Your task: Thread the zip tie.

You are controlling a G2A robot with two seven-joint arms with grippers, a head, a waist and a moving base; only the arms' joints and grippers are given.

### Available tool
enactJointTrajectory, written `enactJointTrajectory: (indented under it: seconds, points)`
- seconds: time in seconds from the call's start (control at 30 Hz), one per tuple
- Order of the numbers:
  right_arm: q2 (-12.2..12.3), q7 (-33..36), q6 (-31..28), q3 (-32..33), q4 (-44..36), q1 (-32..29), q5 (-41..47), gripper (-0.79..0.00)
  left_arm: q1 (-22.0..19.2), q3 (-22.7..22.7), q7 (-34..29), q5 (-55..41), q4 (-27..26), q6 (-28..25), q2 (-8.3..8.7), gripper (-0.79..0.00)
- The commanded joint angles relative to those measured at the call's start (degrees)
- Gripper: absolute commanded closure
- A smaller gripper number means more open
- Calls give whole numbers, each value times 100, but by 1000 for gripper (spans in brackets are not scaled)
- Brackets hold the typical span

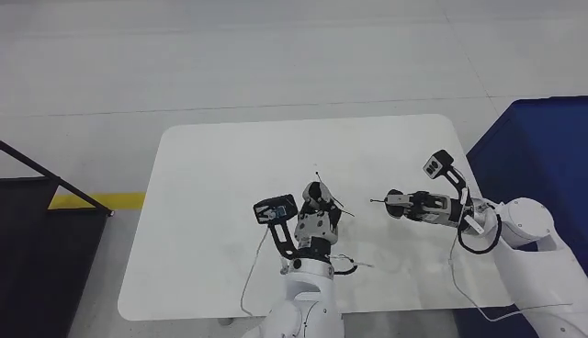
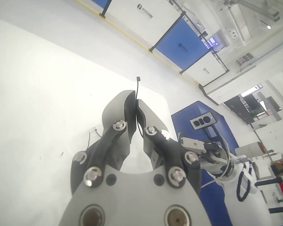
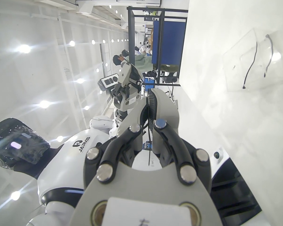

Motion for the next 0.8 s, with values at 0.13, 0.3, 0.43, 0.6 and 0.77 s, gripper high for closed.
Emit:
enactJointTrajectory:
  seconds: [0.13, 0.3, 0.43, 0.6, 0.77]
  points:
    - [18, -36, 274, -84, 92, 38, -179, 0, -557, 960, 1543, 635, 1271, 617, -111, 0]
    - [19, -17, 241, -79, 84, 42, -173, 0, -797, 1195, 1663, 424, 1433, 983, -210, 0]
    - [13, -112, 237, -98, 42, 4, -154, 0, -811, 1176, 1647, 423, 1449, 951, -206, 0]
    - [11, -322, 90, -60, -106, -194, -90, 0, -688, 1057, 1574, 706, 1467, 672, -167, 0]
    - [19, -376, -24, -40, -148, -398, -105, 0, -623, 1034, 1524, 892, 1555, 533, -146, 0]
